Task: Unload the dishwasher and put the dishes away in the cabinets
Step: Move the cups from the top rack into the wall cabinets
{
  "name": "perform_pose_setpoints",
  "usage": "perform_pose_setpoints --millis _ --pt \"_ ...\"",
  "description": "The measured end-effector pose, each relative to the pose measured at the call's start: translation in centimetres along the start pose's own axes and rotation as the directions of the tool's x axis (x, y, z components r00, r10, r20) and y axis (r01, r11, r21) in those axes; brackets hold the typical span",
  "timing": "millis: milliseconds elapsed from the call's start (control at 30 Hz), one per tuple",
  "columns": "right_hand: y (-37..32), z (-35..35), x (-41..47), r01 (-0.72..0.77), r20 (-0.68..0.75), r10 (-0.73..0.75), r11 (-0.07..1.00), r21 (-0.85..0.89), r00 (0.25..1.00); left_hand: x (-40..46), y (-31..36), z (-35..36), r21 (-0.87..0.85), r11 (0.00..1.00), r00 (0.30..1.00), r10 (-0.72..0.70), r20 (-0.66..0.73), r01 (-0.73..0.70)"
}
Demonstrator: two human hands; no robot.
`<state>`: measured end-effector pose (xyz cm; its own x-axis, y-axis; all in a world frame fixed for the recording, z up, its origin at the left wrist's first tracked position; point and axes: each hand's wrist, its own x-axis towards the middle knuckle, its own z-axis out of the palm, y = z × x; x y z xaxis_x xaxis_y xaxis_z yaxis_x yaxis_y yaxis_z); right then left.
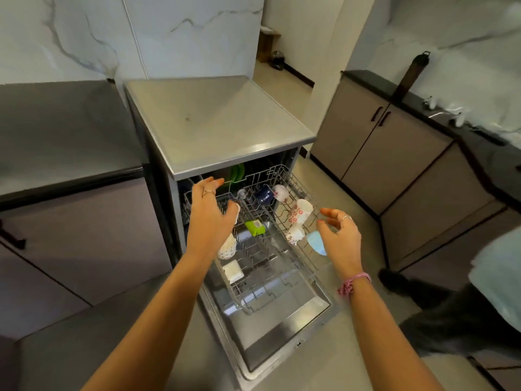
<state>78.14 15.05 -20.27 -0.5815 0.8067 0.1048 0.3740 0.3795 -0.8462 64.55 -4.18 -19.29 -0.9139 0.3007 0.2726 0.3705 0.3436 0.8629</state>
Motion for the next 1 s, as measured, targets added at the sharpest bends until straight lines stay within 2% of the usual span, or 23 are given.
perform_pose_setpoints --millis 233,400,533,833,1000 --pt "1.1 2.5 3.9 -0.090 0.037 0.089 0.995 0.033 0.995 3.0 -2.1 0.3 0.001 0.992 0.992 -0.124 -0.009 0.124" --pt "1.0 4.8 7.3 -0.099 0.083 0.091 0.991 0.096 0.992 4.3 -4.7 0.6 -0.016 0.960 0.961 -0.278 -0.001 0.278" --pt "2.5 7.5 11.1 -0.144 0.157 0.124 0.981 0.126 0.980 5.1 -6.4 2.4 0.020 0.952 0.953 -0.304 -0.020 0.304" --pt "8.3 12.1 22.5 -0.126 0.360 0.124 0.992 -0.019 0.925 10.3 -9.1 11.6 0.093 0.872 0.876 -0.474 -0.087 0.481" --pt "12.8 14.9 27.8 -0.212 0.465 0.238 0.971 -0.108 0.852 13.2 -13.1 18.2 0.126 0.776 0.786 -0.612 -0.088 0.618"
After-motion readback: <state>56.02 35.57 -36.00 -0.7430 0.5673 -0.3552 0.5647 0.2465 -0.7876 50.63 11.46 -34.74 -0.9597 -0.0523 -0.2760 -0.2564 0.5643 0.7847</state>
